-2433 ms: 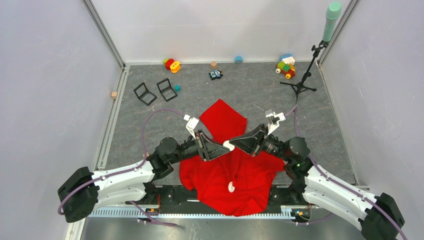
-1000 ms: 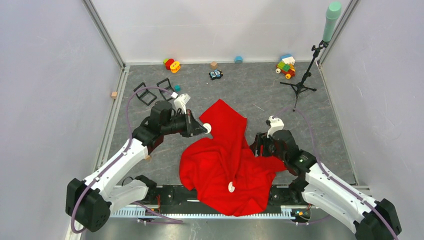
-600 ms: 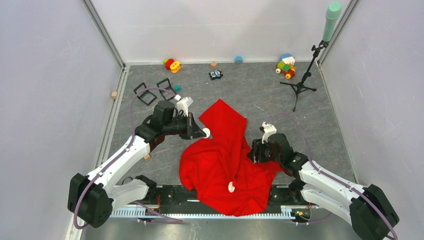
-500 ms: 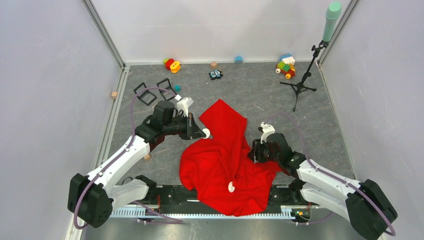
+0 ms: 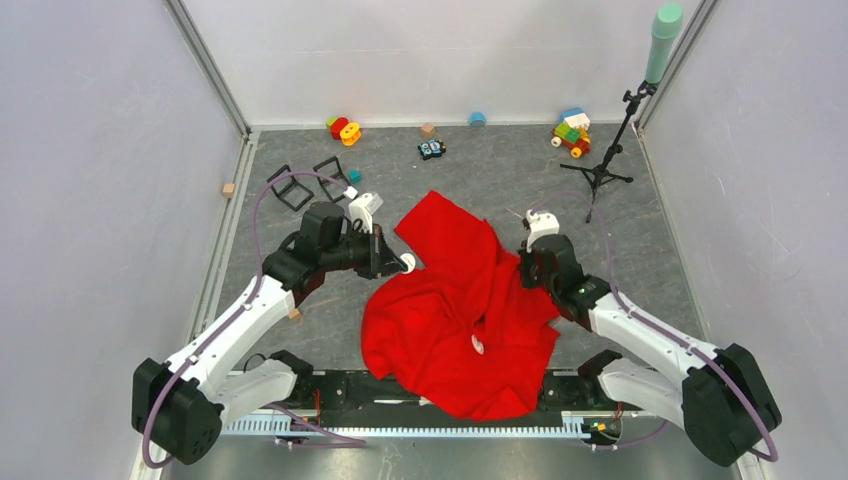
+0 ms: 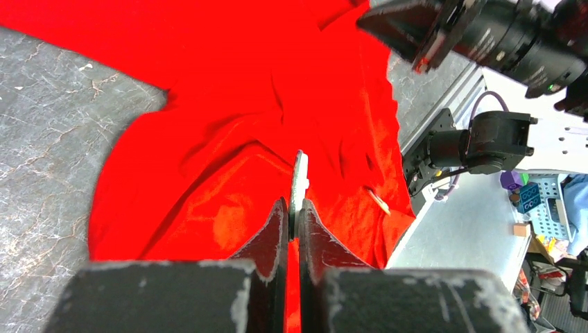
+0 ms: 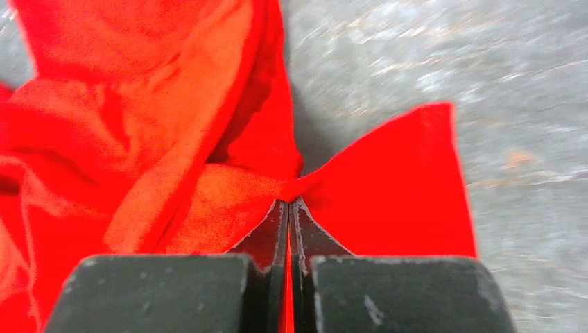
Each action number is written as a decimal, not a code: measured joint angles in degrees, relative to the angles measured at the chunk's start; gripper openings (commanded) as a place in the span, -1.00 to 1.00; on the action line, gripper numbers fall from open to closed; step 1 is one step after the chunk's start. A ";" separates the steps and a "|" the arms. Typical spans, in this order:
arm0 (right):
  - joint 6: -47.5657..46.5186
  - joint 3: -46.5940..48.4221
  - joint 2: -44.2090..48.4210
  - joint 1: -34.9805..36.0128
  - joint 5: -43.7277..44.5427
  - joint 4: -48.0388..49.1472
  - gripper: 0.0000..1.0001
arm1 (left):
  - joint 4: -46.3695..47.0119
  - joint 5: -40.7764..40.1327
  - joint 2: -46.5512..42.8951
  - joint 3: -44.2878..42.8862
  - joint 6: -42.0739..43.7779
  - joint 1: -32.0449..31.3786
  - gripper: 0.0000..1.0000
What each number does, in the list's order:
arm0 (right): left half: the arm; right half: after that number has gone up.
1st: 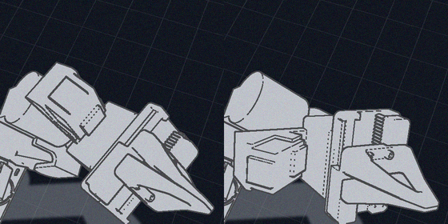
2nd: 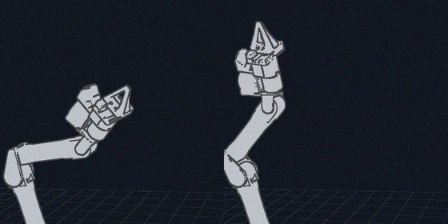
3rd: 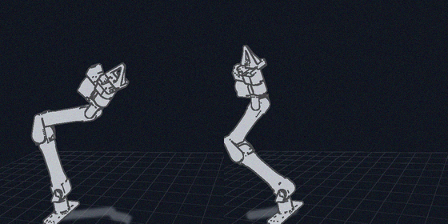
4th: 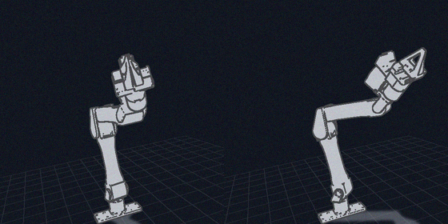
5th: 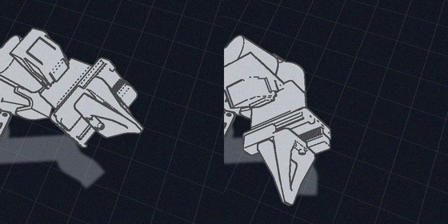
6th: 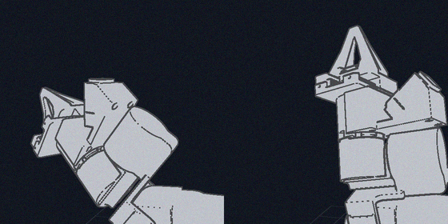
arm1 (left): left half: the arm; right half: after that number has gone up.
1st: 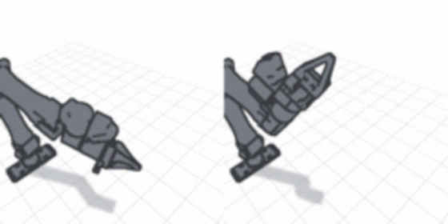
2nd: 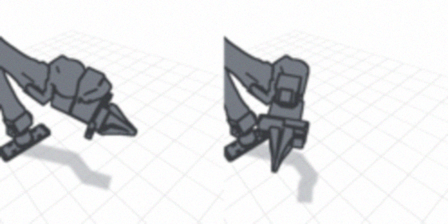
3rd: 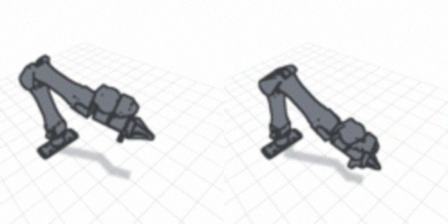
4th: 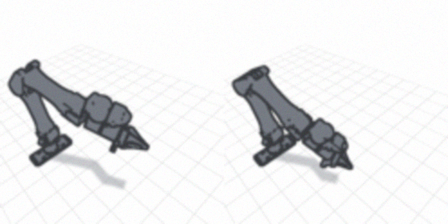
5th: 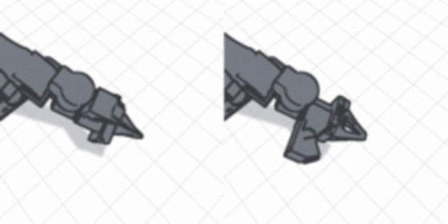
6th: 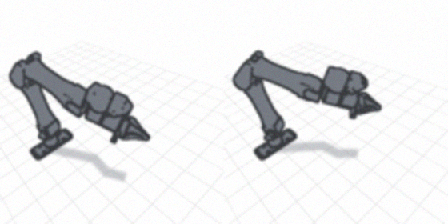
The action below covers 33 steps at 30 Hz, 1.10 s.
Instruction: Pin the brooch onto the clothing
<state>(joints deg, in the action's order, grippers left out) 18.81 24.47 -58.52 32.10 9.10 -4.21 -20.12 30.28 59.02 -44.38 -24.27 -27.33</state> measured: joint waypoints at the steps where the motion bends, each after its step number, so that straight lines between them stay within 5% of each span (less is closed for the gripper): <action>1: -1.33 1.68 -0.74 -0.98 1.97 -0.42 -1.00 | 0.07 -0.15 -0.31 0.07 0.00 0.00 -0.96; 10: -9.31 12.61 -12.55 -9.70 14.36 -1.62 -1.00 | 0.39 -0.35 -2.08 1.33 -0.02 0.00 -0.96; 14: -10.67 16.11 -15.61 -11.76 17.00 -4.42 -0.06 | 0.63 -0.31 -3.30 3.32 -0.28 0.00 -0.96; 18: -12.09 17.55 -13.86 -11.89 14.97 -6.73 0.36 | 2.19 -0.11 -5.20 5.95 -2.36 0.00 -0.96; 26: -10.95 11.98 -2.08 -6.56 -1.97 -6.84 0.34 | 4.70 0.31 -6.29 7.50 -5.73 0.00 -0.96; 31: -6.93 8.46 -3.02 2.36 -3.63 -6.62 0.43 | 5.60 0.33 -6.10 7.52 -6.32 0.00 -0.95; 33: -5.40 7.96 -4.98 4.02 -2.36 -6.58 0.31 | 5.88 0.37 -6.08 7.61 -6.60 0.00 -0.95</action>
<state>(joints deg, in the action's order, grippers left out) 13.41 32.42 -63.51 36.12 6.74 -10.79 -14.24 30.65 52.95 -36.77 -30.87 -27.33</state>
